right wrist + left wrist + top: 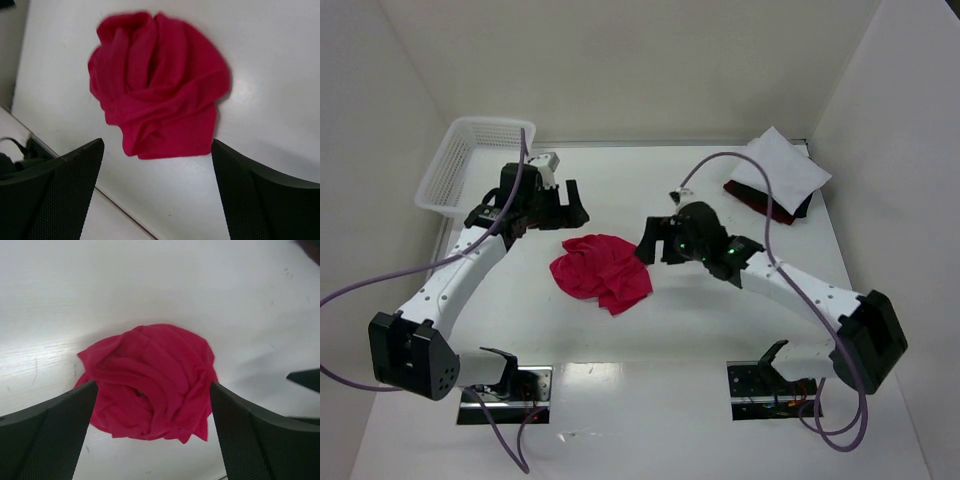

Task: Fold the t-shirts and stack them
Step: Move the tshirt to the center of the board, then flatten out the tshirt

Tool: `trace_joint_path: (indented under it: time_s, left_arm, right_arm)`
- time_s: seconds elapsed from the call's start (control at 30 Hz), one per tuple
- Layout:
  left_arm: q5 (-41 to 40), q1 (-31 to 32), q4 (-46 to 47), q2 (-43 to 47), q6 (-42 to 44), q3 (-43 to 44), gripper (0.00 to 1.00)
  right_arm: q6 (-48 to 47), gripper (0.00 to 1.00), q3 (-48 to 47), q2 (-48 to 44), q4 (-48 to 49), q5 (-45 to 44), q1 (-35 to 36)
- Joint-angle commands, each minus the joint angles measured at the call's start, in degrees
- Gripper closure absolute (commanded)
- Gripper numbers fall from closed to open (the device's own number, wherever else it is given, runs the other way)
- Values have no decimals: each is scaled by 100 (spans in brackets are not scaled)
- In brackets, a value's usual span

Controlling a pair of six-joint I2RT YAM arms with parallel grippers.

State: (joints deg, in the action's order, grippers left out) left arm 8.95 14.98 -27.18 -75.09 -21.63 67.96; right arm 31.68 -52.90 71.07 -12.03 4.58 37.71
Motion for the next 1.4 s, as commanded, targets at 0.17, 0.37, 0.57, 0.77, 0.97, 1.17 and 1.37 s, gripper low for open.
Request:
trace_joint_path:
  time_s: [0.17, 0.37, 0.57, 0.77, 0.97, 1.17, 1.37]
  left_arm:
    - [-157, -734, 433, 803, -553, -635, 0]
    - [159, -804, 433, 698, -492, -696, 0]
    - [212, -804, 433, 750, -386, -697, 0]
    - [265, -804, 433, 750, -333, -697, 0]
    - [318, -804, 371, 803, -166, -750, 0]
    - [431, -804, 319, 803, -166, -750, 0]
    - [1276, -857, 266, 689, 308, -811, 0]
  right_arm:
    - [268, 8, 18, 1129, 650, -1081, 1598]
    - [268, 17, -386, 1998, 789, -1081, 1713]
    - [268, 31, -518, 2174, 1036, -1319, 1713]
    - [321, 47, -792, 2535, 1150, -1144, 1713]
    - [321, 47, -1002, 2780, 1238, -1143, 1713]
    - [662, 100, -1187, 2625, 1037, -1684, 1713]
    - [576, 100, -1424, 911, 510, -3024, 1337]
